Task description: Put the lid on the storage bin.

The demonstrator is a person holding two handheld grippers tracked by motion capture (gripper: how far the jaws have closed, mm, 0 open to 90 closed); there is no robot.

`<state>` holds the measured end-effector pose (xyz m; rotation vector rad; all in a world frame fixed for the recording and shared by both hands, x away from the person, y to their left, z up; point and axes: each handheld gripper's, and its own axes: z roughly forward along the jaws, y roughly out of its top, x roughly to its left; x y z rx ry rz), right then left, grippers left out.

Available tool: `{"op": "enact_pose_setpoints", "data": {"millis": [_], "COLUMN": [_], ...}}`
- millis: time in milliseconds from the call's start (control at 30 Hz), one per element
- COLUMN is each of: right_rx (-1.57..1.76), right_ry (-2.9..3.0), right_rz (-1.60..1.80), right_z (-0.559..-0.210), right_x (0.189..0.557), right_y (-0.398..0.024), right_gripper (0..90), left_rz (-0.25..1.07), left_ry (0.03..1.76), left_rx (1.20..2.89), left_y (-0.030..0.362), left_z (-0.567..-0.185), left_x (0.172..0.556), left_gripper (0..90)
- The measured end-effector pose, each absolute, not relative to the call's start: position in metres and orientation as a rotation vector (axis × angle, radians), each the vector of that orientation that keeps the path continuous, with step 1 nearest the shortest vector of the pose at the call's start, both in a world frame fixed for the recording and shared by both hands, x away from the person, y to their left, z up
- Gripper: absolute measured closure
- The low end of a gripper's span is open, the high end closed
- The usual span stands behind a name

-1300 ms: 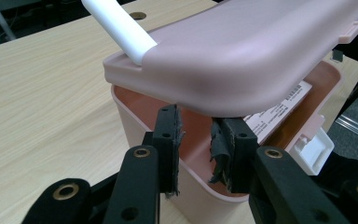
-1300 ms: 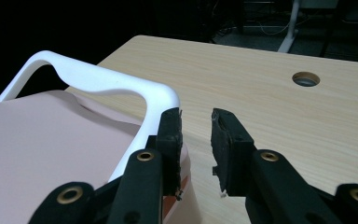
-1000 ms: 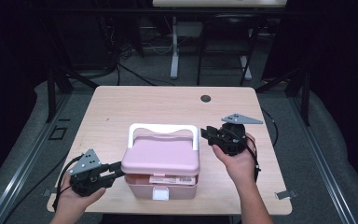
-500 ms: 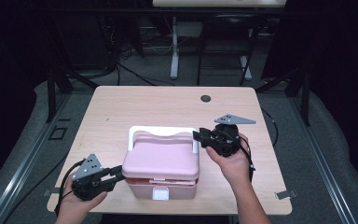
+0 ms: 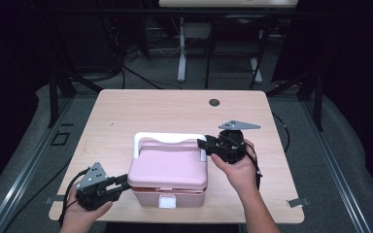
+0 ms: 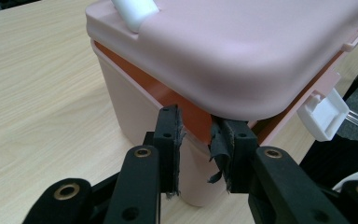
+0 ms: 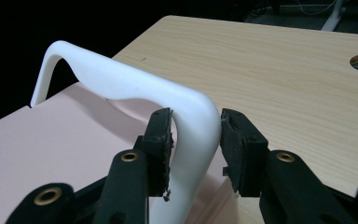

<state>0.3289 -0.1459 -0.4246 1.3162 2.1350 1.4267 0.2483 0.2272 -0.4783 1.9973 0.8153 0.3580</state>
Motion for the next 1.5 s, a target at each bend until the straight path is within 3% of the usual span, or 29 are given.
{"op": "enact_pose_setpoints", "data": {"millis": [1500], "right_rx": [1.289], "right_ry": [2.145], "right_rz": [1.453], "right_z": [-0.4178], "right_x": [0.3228], "right_y": [-0.1476], "right_gripper": [66.8], "left_rz": [0.313], "left_ry": [0.825], "left_rx": [1.974], "left_y": [0.233], "left_z": [-0.4773], "left_x": [0.2464], "left_gripper": [70.3]}}
